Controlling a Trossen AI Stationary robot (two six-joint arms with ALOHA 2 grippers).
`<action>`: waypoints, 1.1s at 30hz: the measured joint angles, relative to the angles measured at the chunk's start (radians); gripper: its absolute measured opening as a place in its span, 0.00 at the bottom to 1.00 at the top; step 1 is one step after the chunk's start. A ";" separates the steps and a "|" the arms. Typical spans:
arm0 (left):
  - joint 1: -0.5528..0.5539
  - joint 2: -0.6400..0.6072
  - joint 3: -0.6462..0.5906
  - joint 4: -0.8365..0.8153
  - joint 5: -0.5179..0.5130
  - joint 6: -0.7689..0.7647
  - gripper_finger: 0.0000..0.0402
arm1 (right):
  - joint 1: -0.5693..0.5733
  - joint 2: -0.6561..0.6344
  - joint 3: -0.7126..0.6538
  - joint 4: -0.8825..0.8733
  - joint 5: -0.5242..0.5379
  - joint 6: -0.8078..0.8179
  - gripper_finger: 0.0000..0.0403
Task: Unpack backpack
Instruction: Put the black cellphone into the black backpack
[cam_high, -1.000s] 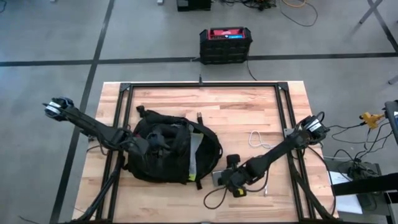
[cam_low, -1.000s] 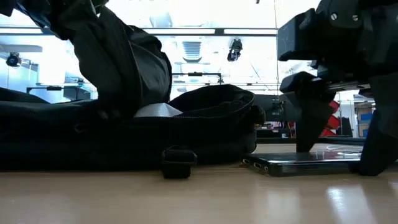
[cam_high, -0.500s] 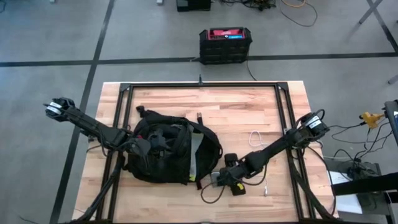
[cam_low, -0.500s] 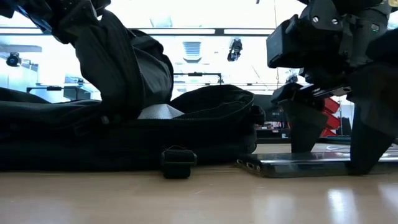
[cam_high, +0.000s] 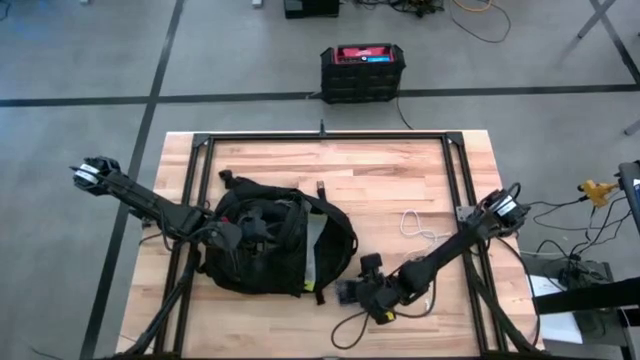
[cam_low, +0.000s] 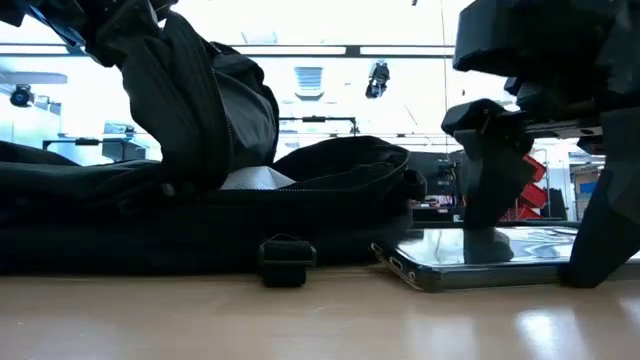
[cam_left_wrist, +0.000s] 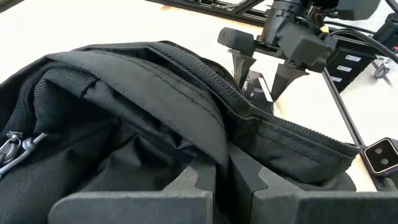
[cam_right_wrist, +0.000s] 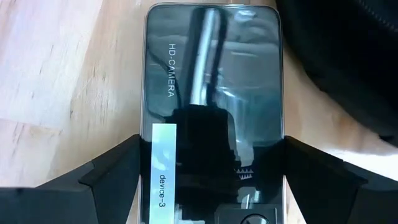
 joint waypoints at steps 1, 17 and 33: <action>0.000 0.000 0.000 0.000 0.000 0.000 0.00 | 0.003 0.000 0.005 -0.003 0.013 -0.008 0.81; 0.000 0.000 0.000 0.010 -0.002 -0.001 0.00 | -0.030 0.008 0.215 -0.017 0.383 -0.471 0.81; 0.000 -0.082 0.096 0.001 0.059 0.153 0.00 | -0.301 0.030 0.272 0.008 0.111 -1.071 0.81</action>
